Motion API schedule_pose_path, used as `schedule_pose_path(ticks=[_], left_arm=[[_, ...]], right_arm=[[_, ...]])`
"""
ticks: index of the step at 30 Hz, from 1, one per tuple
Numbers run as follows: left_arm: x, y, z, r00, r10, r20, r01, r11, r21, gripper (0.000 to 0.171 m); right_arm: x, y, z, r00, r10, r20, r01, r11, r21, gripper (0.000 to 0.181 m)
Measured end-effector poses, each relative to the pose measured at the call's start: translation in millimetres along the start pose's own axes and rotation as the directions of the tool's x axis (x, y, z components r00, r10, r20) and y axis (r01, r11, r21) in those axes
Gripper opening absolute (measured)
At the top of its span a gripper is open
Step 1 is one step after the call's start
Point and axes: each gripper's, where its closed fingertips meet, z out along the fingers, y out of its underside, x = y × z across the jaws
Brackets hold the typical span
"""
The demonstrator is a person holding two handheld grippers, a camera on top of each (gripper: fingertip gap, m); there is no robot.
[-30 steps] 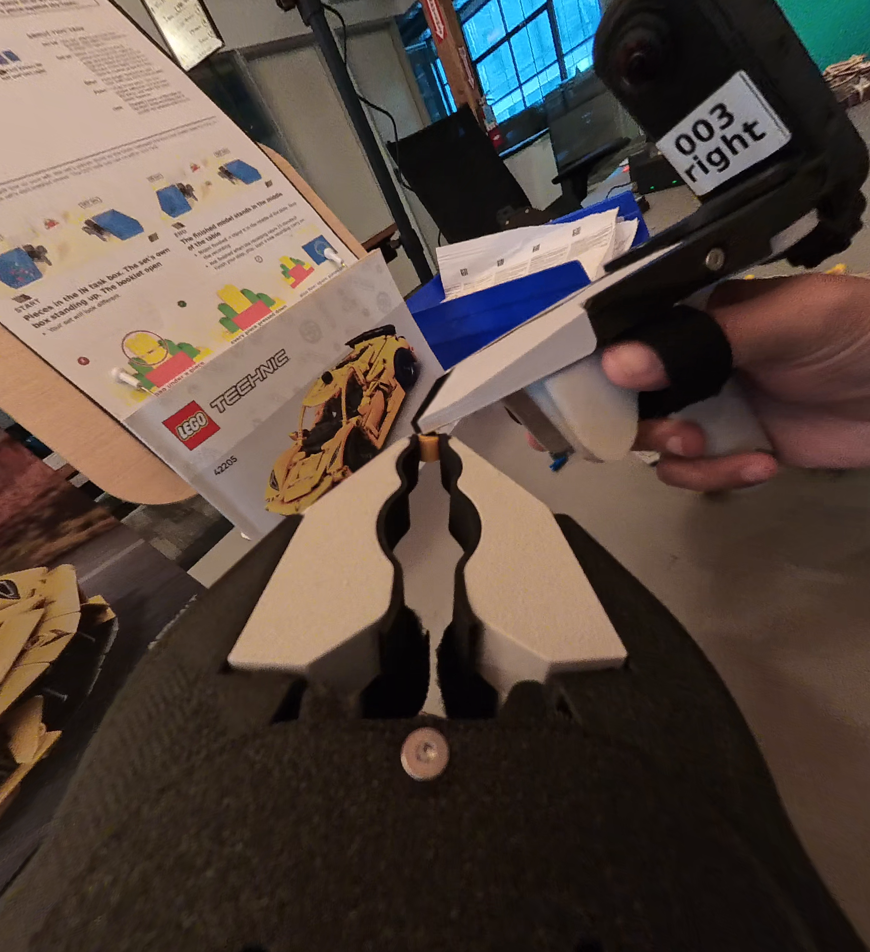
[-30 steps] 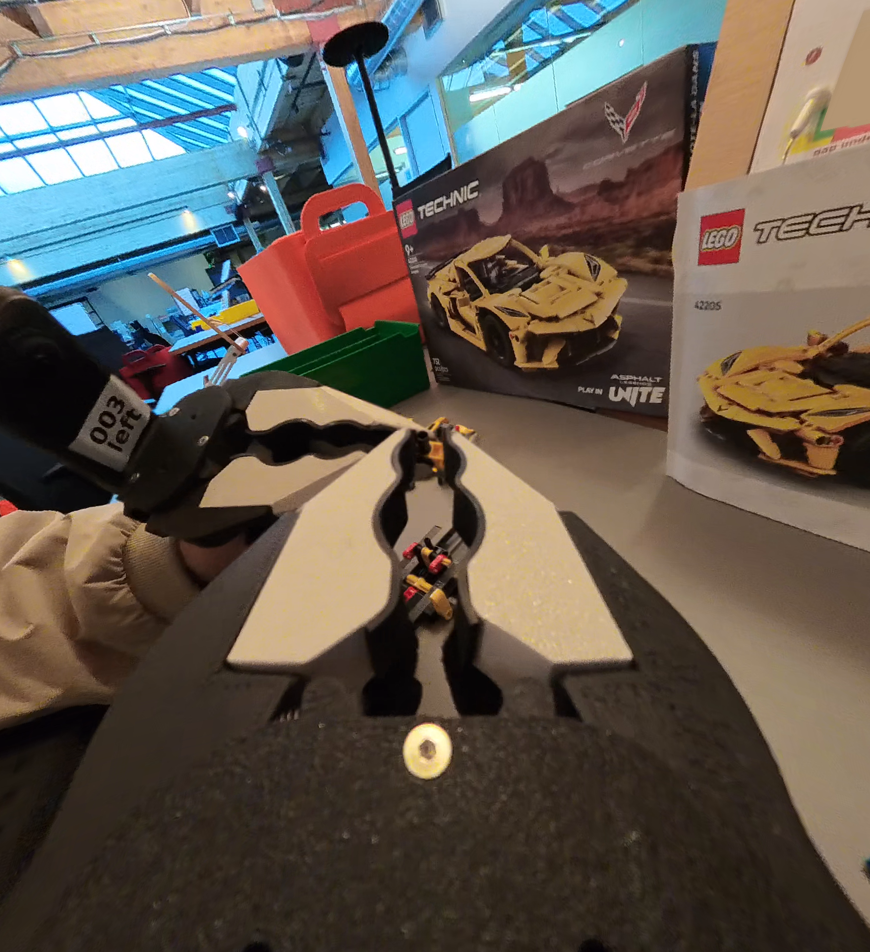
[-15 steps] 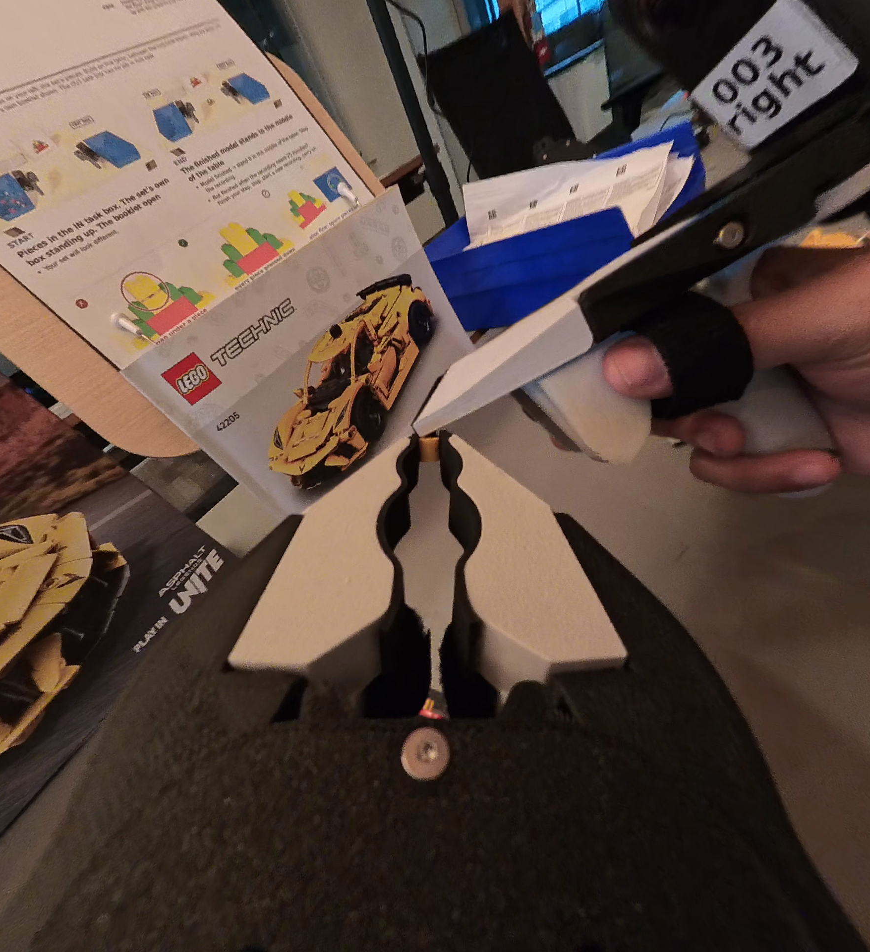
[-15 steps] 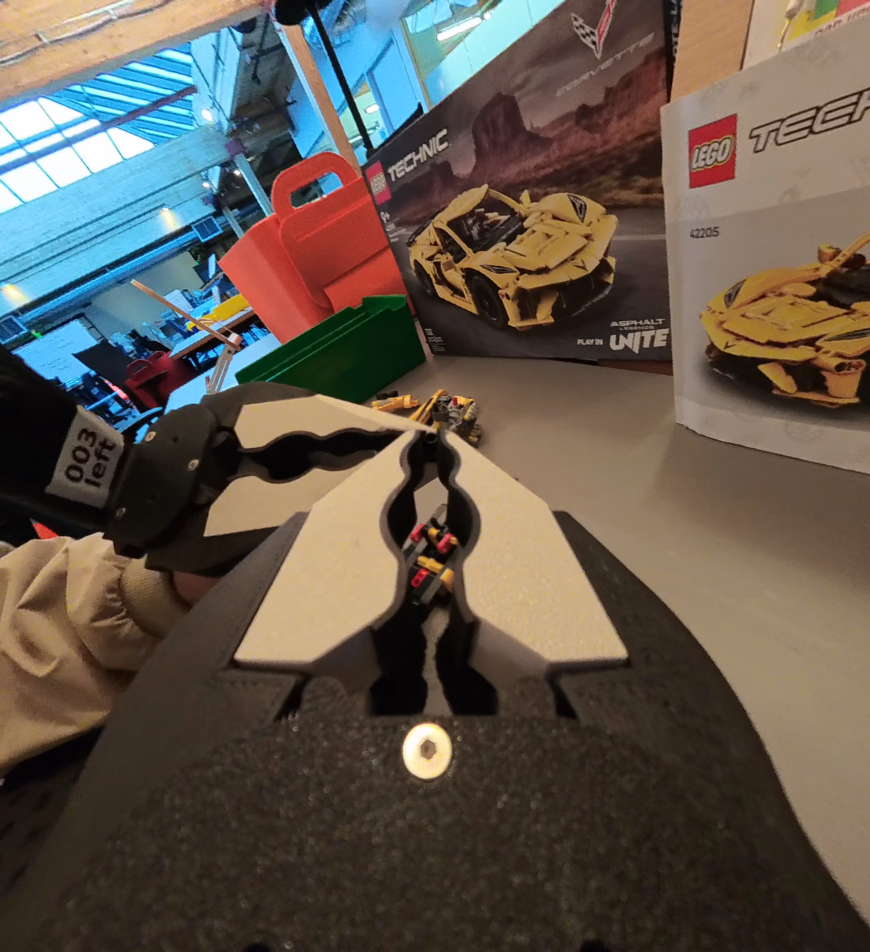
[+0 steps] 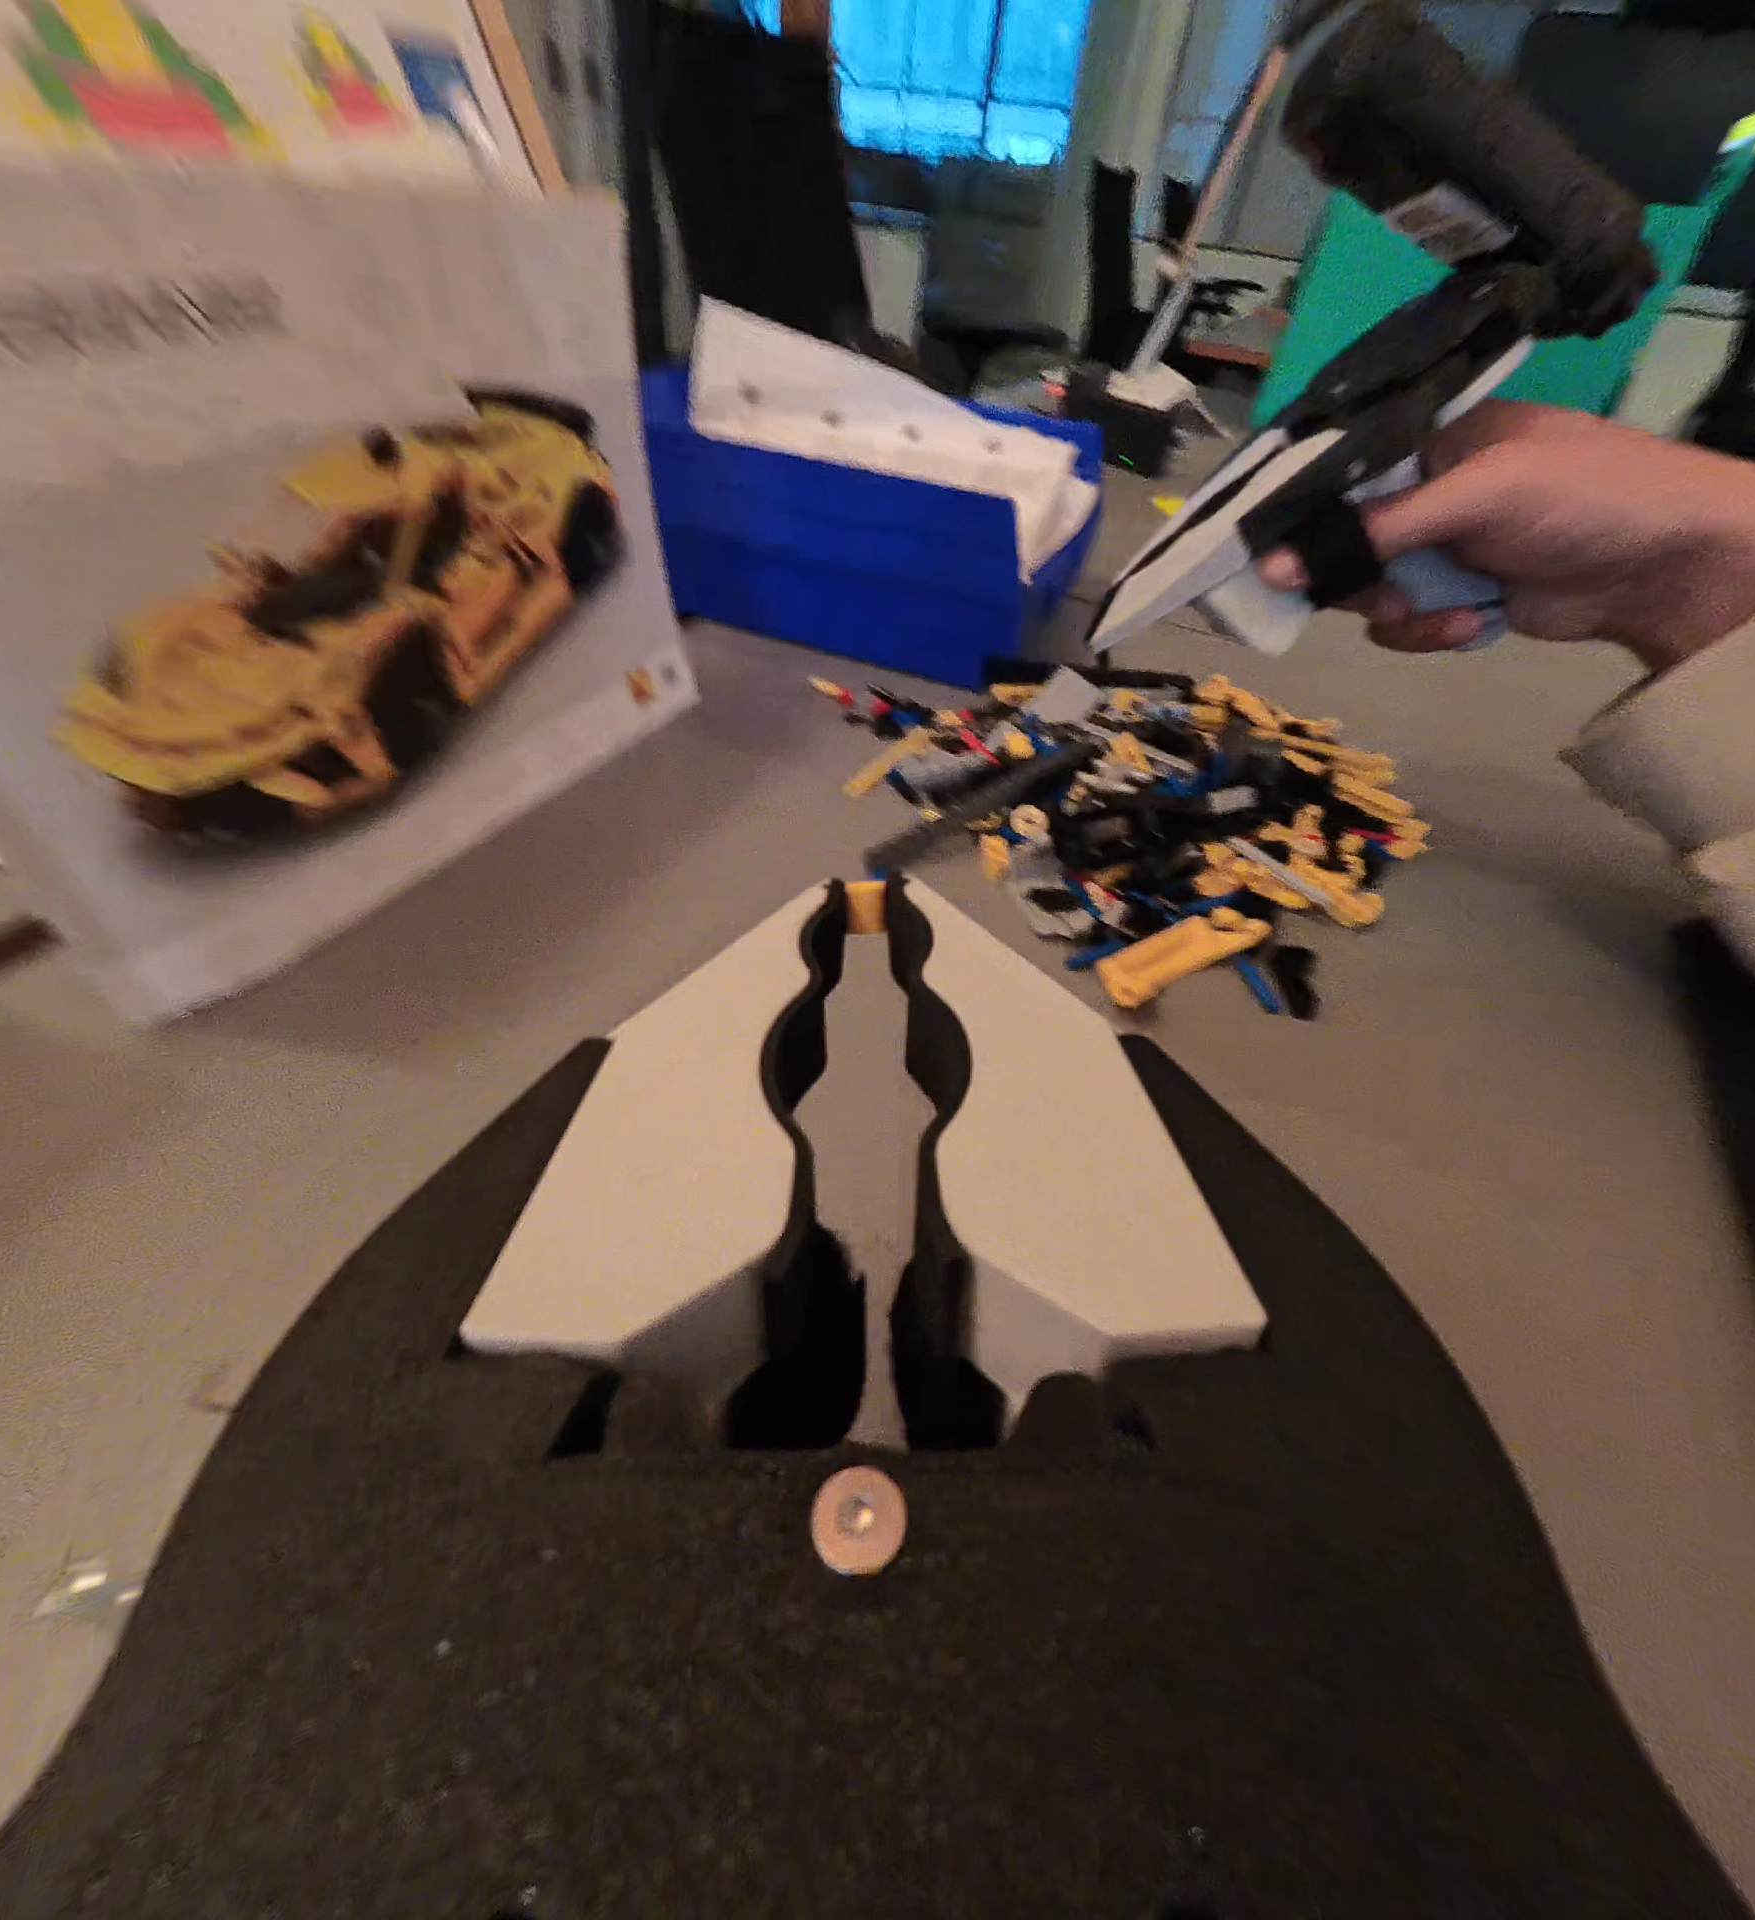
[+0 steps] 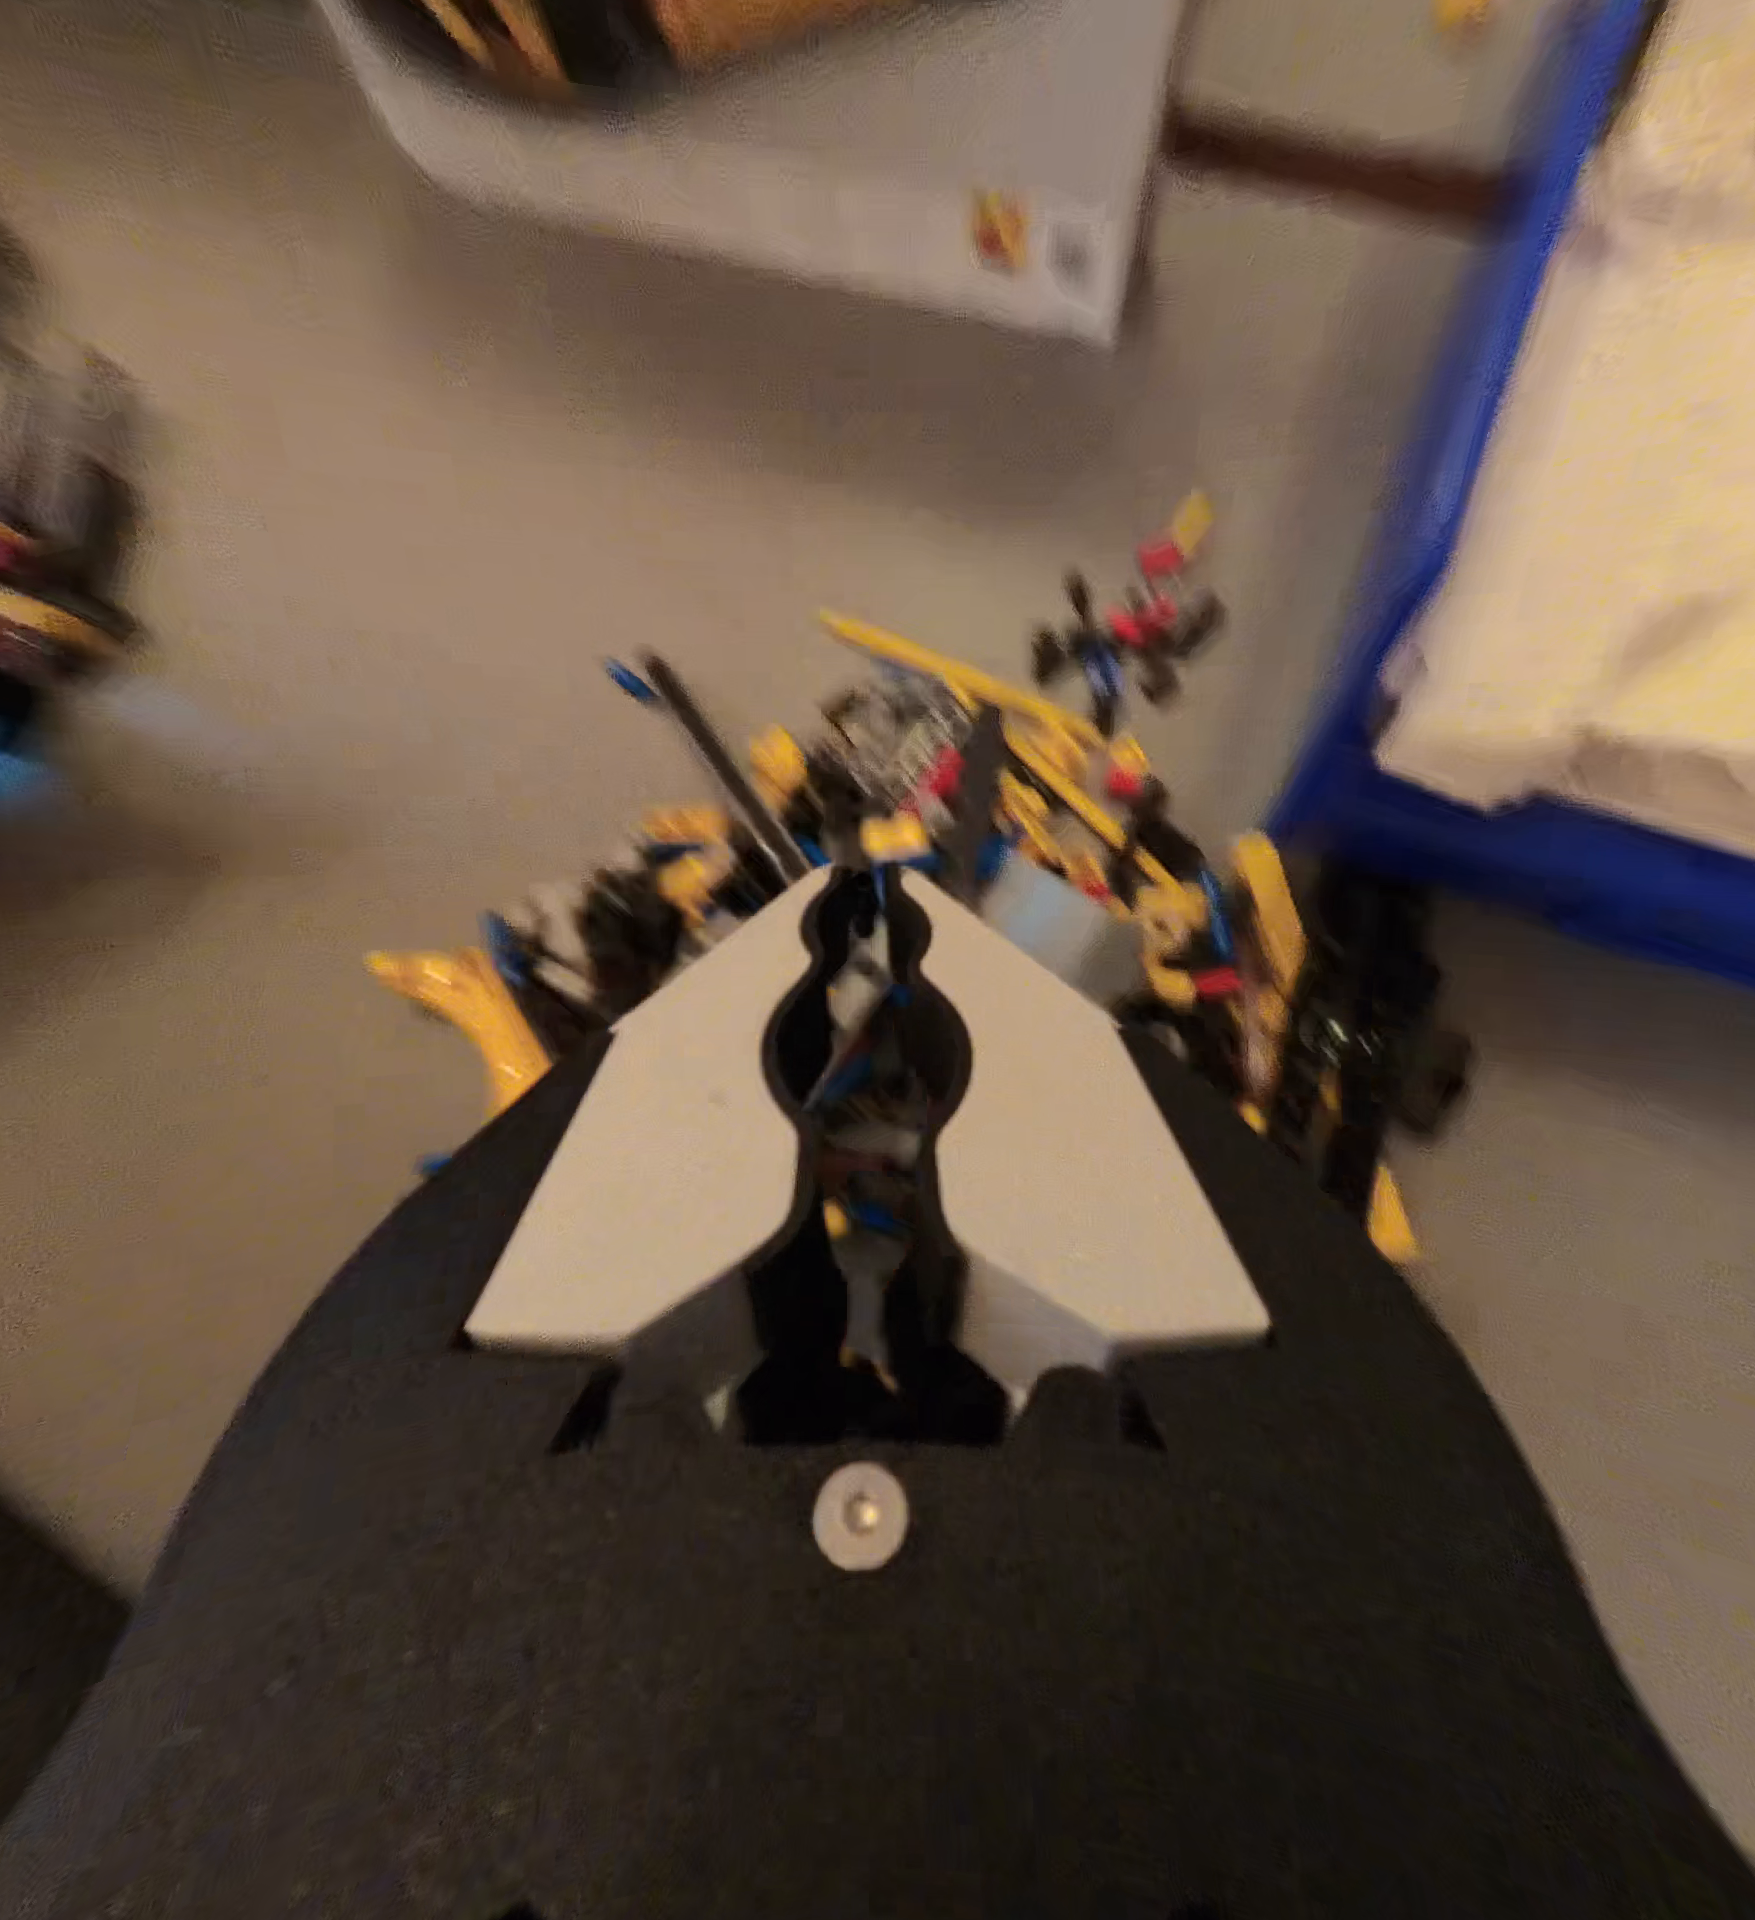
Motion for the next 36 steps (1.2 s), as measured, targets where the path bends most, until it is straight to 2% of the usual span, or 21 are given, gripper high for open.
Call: schedule_pose_path(ticks=[2, 3, 6, 7, 9, 11, 12, 14, 16, 20, 21, 27, 29, 31, 32, 34, 36], left_arm=[[1.9, -3.4, 1.7, 0.995, -0.095, -0.035, 0.096, 0.995, 0.028, 0.007], [5.9, -5.2, 1.5, 0.988, -0.138, -0.075, 0.141, 0.989, 0.038, 0.007], [22.6, -5.1, 0.2, 0.925, -0.293, -0.240, 0.303, 0.953, 0.003, 0.007], [25.4, -8.1, -1.5, 0.887, -0.361, -0.289, 0.377, 0.926, -0.001, 0.007], [29.5, -20.5, -8.3, 0.771, -0.487, -0.411, 0.535, 0.845, 0.000, 0.007], [28.1, -31.8, -15.8, 0.641, -0.572, -0.512, 0.660, 0.752, -0.014, 0.007], [25.7, -34.2, -18.3, 0.591, -0.599, -0.540, 0.700, 0.714, -0.025, 0.007], [22.9, -34.5, -21.2, 0.521, -0.634, -0.572, 0.745, 0.665, -0.059, 0.007], [24.8, -32.4, -22.7, 0.469, -0.655, -0.593, 0.759, 0.642, -0.110, 0.007], [22.7, -31.4, -22.6, 0.441, -0.672, -0.595, 0.776, 0.618, -0.123, 0.007], [22.5, -30.4, -22.1, 0.438, -0.677, -0.592, 0.777, 0.616, -0.129, 0.007], [25.1, -31.4, -22.4, 0.443, -0.668, -0.598, 0.761, 0.633, -0.144, 0.010], [18.2, -36.4, -26.5, 0.452, -0.664, -0.595, 0.764, 0.632, -0.125, 0.026], [-0.9, -44.0, -35.9, 0.499, -0.649, -0.574, 0.765, 0.641, -0.060, 0.031], [-14.6, -48.1, -42.5, 0.534, -0.641, -0.551, 0.761, 0.648, -0.015, 0.032], [-47.1, -50.2, -56.7, 0.621, -0.636, -0.458, 0.736, 0.674, 0.061, 0.032], [-82.6, -33.2, -65.4, 0.719, -0.644, -0.260, 0.681, 0.728, 0.078, 0.032]], right_arm=[[11.3, 16.7, 3.4, 1.000, -0.001, -0.027, -0.001, 0.999, -0.053, 0.023], [13.2, 15.0, 2.7, 1.000, 0.007, -0.021, -0.007, 0.999, -0.034, 0.024], [21.9, -14.2, -7.0, 0.998, 0.000, -0.058, 0.008, 0.991, 0.133, 0.023], [10.3, -28.7, -10.8, 0.999, -0.035, -0.009, 0.036, 0.975, 0.220, 0.023], [-46.9, -58.9, -19.8, 0.964, -0.189, 0.186, 0.099, 0.907, 0.409, 0.027], [-124.0, -70.0, -22.0, 0.837, -0.431, 0.337, 0.207, 0.819, 0.535, 0.034], [-158.5, -68.3, -18.7, 0.760, -0.549, 0.348, 0.287, 0.763, 0.579, 0.037], [-209.2, -64.7, -6.5, 0.659, -0.690, 0.299, 0.403, 0.660, 0.634, 0.032], [-237.9, -68.6, 3.3, 0.624, -0.756, 0.197, 0.467, 0.563, 0.682, 0.030], [-245.3, -78.4, 13.2, 0.595, -0.790, -0.147, 0.634, 0.349, 0.690, 0.009], [-243.9, -79.1, 14.1, 0.593, -0.784, -0.183, 0.653, 0.334, 0.680, 0.007], [-238.0, -76.7, 12.6, 0.594, -0.791, -0.147, 0.655, 0.368, 0.660, 0.006], [-228.7, -76.6, 7.5, 0.609, -0.784, -0.120, 0.641, 0.398, 0.656, 0.006], [-198.1, -81.3, -2.1, 0.654, -0.740, -0.156, 0.649, 0.443, 0.618, 0.006], [-173.2, -81.1, -6.7, 0.688, -0.706, -0.166, 0.651, 0.501, 0.570, 0.006], [-108.5, -66.0, -11.7, 0.796, -0.590, -0.134, 0.588, 0.703, 0.400, 0.006], [-48.6, -38.7, -16.0, 0.890, -0.440, -0.119, 0.456, 0.861, 0.225, 0.006]])
